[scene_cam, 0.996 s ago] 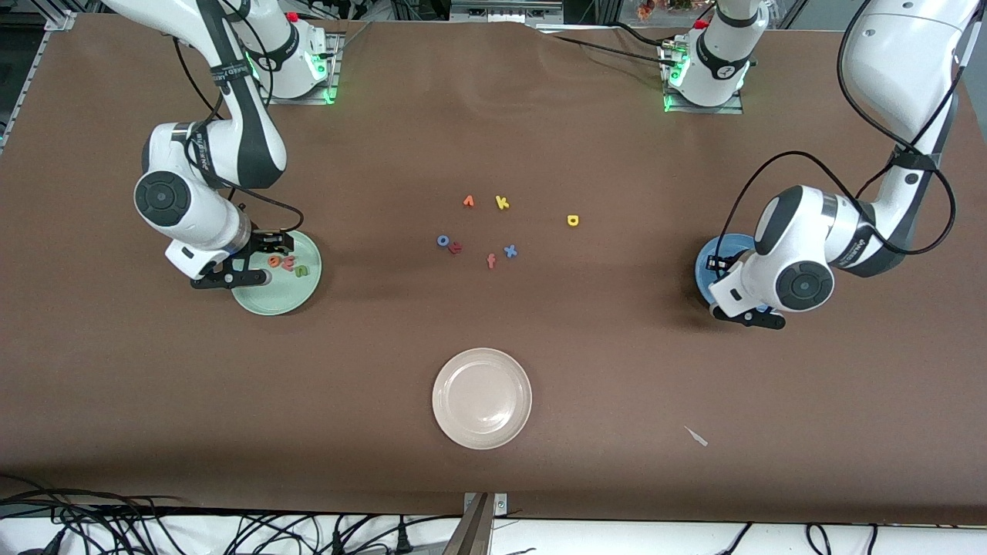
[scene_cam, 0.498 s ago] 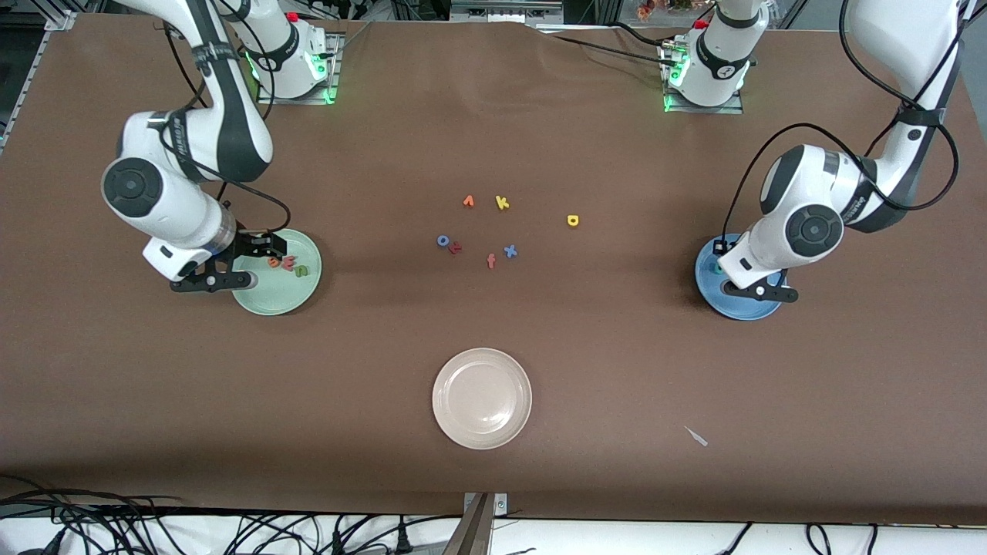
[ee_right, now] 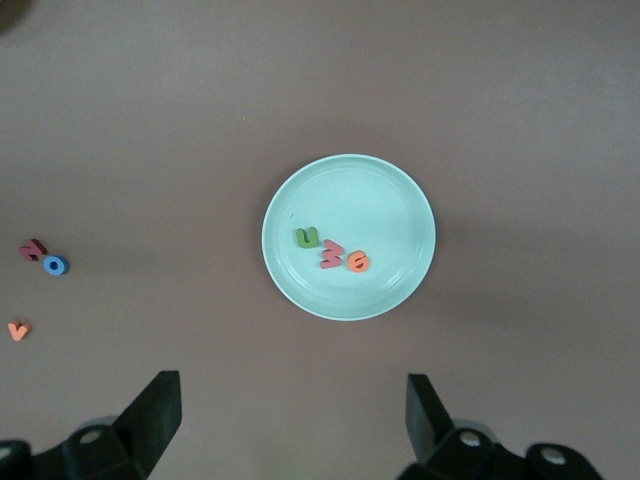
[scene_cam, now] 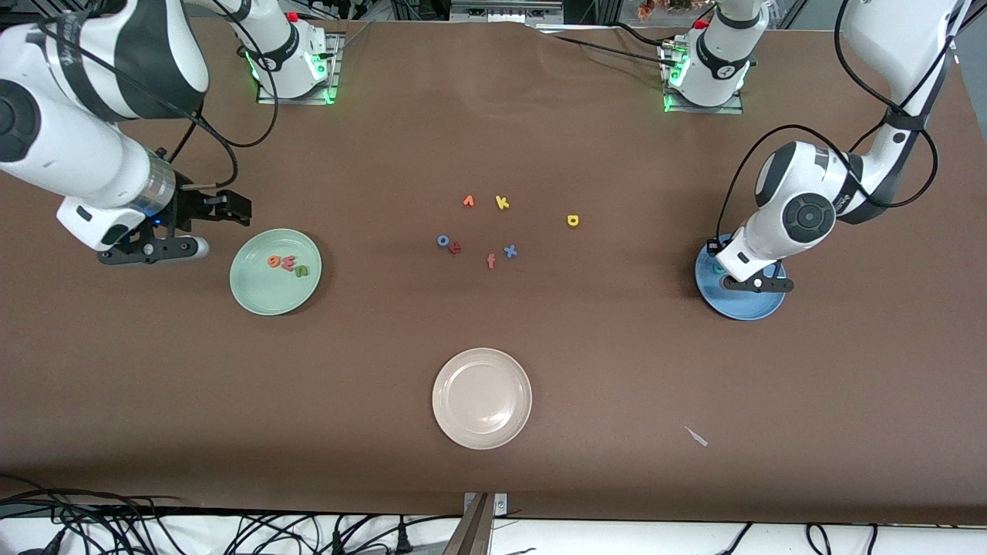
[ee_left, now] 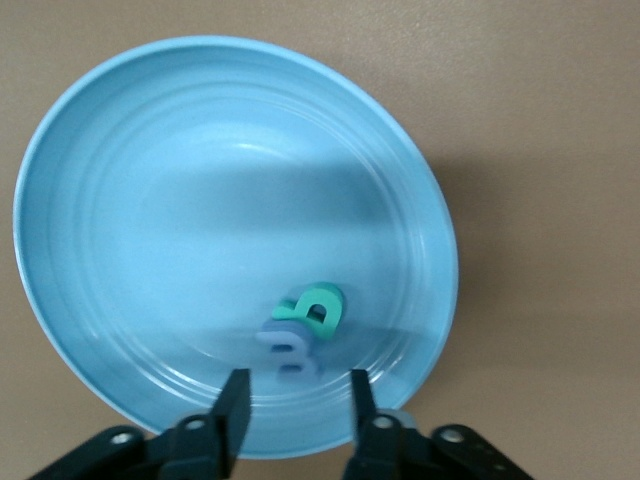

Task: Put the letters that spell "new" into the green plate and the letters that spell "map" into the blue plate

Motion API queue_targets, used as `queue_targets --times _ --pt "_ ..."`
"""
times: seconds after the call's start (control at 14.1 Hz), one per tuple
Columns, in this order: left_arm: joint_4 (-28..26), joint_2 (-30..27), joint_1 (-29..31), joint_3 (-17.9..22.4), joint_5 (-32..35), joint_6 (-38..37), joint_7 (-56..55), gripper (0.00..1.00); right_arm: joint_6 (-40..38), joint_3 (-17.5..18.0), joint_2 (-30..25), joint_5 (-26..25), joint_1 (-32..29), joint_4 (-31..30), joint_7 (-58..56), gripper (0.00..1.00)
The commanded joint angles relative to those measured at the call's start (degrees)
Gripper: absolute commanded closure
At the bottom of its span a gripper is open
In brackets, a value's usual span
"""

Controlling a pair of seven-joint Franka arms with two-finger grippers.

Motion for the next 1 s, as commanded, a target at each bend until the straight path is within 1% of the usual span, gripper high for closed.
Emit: queue_targets --times 0.0,0.07,0.21,0.36,0.43,0.57,0.64,0.71,0.85,0.92 --pt "2.07 -0.53 -0.72 -1.12 -1.65 -1.23 -0.48 0.0 -1.43 0.03 -2.71 -0.49 -0.02 -0.01 0.52 0.01" --pt "2.61 -0.45 -1.78 -3.56 -2.0 -2.63 -2.49 0.0 -1.86 0.03 -3.32 -1.36 -0.02 0.08 0.52 0.01" --pt "2.61 0.16 -2.58 -8.83 -2.0 -2.56 -15.1 0.0 -2.05 0.2 -4.38 -1.98 -0.02 0.26 0.52 0.01" --pt "2.17 0.25 -2.75 -12.45 -2.09 -2.04 -21.65 0.0 -1.7 1.08 -4.65 -2.94 -0.02 0.35 0.61 0.01" --pt "2.08 0.17 -2.67 -14.73 -2.7 -2.03 -24.37 0.0 -1.78 3.96 -5.43 -3.91 -2.03 0.35 1.31 0.01" --pt "1.39 0.25 -2.67 -18.59 -2.88 -0.2 -29.91 0.0 -2.13 14.48 -6.31 -4.35 -11.84 0.35 4.46 0.01" --pt "0.34 0.25 -2.67 -20.53 -2.88 2.16 -32.28 0.0 -2.13 18.71 -6.75 -4.62 -15.8 0.35 4.83 0.0" --pt "-0.54 0.34 -2.84 -21.68 -2.88 4.54 -33.61 0.0 -2.13 21.1 -7.1 -4.62 -18.63 0.43 4.83 0.01" --pt "-0.91 2.0 -5.9 -21.87 -2.88 8.41 -35.37 0.0 -2.22 24.27 -7.11 -4.71 -23.47 0.52 3.52 0.01" --pt "-0.91 3.32 -7.31 -21.78 -2.19 10.69 -37.04 0.0 -2.22 26.64 -7.02 -4.71 -26.28 1.31 3.25 0.01"
